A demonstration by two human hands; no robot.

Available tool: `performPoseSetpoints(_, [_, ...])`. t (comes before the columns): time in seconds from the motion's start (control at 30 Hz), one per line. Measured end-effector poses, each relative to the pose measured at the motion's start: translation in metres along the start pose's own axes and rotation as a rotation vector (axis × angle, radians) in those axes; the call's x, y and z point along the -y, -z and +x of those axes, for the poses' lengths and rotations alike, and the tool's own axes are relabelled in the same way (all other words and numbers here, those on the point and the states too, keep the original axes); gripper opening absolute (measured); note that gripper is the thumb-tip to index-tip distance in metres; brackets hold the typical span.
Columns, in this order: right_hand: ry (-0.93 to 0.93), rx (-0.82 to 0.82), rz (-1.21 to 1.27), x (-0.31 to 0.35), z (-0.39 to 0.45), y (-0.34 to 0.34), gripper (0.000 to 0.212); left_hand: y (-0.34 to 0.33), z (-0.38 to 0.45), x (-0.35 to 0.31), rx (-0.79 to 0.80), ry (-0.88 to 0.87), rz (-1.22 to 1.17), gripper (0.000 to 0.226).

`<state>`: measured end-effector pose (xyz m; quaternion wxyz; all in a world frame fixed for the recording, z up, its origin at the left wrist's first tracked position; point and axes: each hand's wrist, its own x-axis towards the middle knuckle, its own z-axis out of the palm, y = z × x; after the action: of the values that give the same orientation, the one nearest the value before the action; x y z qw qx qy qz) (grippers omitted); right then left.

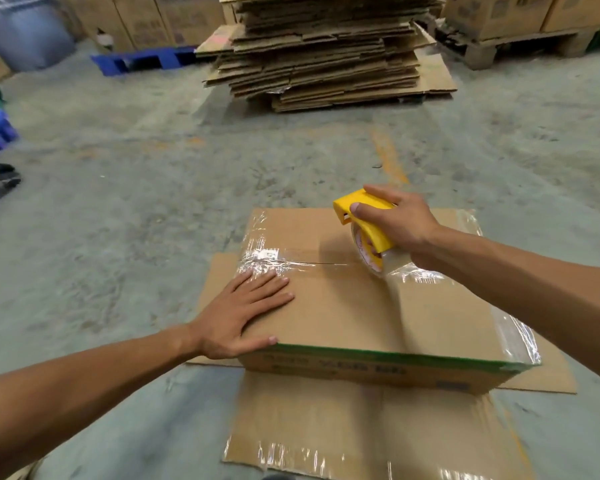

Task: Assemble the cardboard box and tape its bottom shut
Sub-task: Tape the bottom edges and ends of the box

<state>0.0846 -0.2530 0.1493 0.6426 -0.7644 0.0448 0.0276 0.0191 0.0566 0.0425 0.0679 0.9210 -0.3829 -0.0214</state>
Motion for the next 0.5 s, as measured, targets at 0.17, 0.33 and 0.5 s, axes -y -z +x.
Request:
performPoseSetpoints(0.17, [-0.024, 0.016, 0.038, 0.010, -0.002, 0.013, 0.058, -0.011, 0.031, -0.025, -0.059, 0.035, 0.032, 0.073])
performPoseSetpoints(0.33, [-0.016, -0.025, 0.026, 0.012, -0.002, 0.038, 0.059, -0.028, 0.095, -0.104, -0.140, 0.178, -0.033, 0.074])
performPoseSetpoints(0.5, [-0.033, -0.004, 0.033, 0.017, -0.016, 0.072, 0.055, -0.037, 0.165, -0.199, -0.111, 0.282, -0.151, 0.074])
